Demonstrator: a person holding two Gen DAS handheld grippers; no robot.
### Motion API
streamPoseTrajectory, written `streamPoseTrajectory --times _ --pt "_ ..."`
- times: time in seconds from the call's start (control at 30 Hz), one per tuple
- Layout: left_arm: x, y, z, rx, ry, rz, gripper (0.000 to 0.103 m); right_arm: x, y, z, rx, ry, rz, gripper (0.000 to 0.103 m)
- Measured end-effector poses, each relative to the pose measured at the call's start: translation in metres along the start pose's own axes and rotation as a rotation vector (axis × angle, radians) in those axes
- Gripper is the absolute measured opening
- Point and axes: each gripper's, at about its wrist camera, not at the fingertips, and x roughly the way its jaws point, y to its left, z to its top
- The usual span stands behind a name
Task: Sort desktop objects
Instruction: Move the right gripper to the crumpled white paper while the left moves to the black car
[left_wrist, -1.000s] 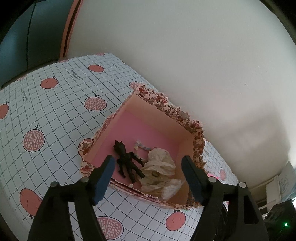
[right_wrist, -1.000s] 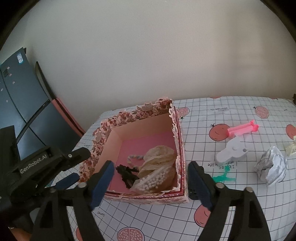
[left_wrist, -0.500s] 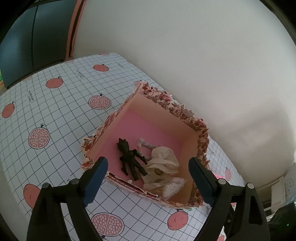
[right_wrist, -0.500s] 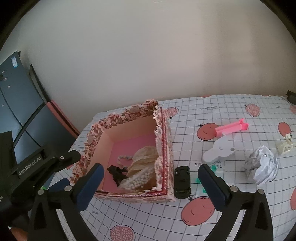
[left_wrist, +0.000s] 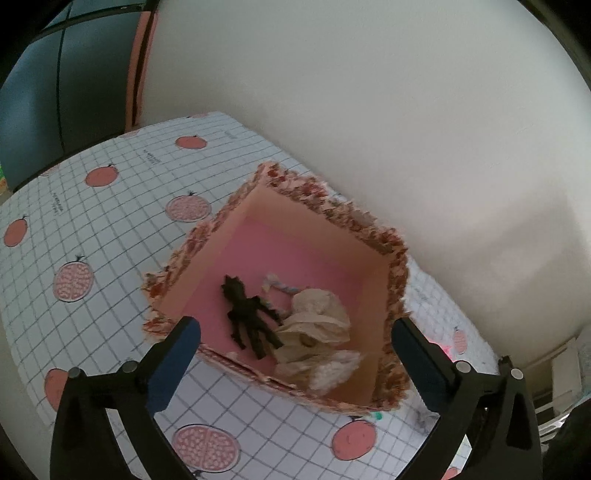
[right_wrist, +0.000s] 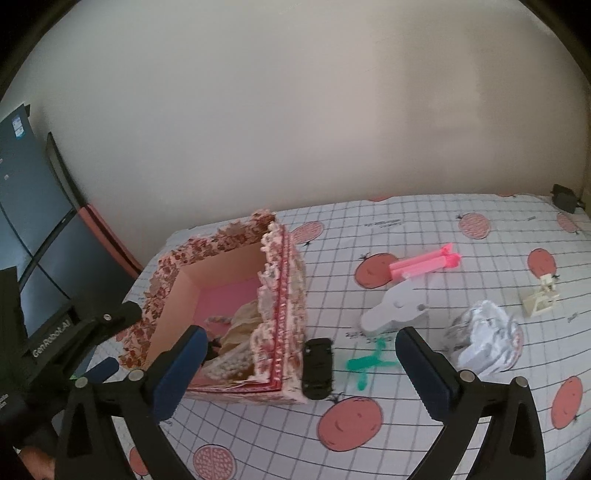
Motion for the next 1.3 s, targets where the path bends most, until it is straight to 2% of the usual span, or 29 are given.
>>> streamPoseTrajectory --times 0.27,0.4,0.63,0.73,0.87,0.97,1.1,1.3 --pt "-0.015 -0.031 -0.004 0.106 -0.094 -0.025 0.103 -0.018 -0.026 0.011 0.024 -0.041 -0.020 0.103" --pt "-0.020 -0.049 -0.009 0.132 -0.127 -0.070 0.103 -0.035 -0.041 0.018 0.002 -0.085 -0.052 0.103" --pt "-0.019 -0.075 -0.019 0.165 -0.133 -0.129 0.103 -0.060 -0.090 0.028 0.069 -0.135 -0.139 0.103" --pt "-0.011 -0.093 -0.029 0.199 -0.094 -0.166 0.103 -0.066 -0.112 0.029 0.109 -0.135 -0.176 0.103" --pt "0.004 -0.124 -0.048 0.308 -0.049 -0.167 0.103 -0.075 -0.132 0.031 0.133 -0.145 -0.216 0.103" --pt "0.014 -0.143 -0.060 0.351 -0.006 -0.171 0.103 -0.081 -0.147 0.031 0.162 -0.151 -0.236 0.103" --pt "0.030 -0.154 -0.074 0.337 0.059 -0.222 0.103 -0.081 -0.164 0.028 0.211 -0.141 -0.250 0.103" --pt "0.047 -0.161 -0.095 0.304 0.105 -0.182 0.103 -0.065 -0.174 0.020 0.233 -0.084 -0.247 0.103"
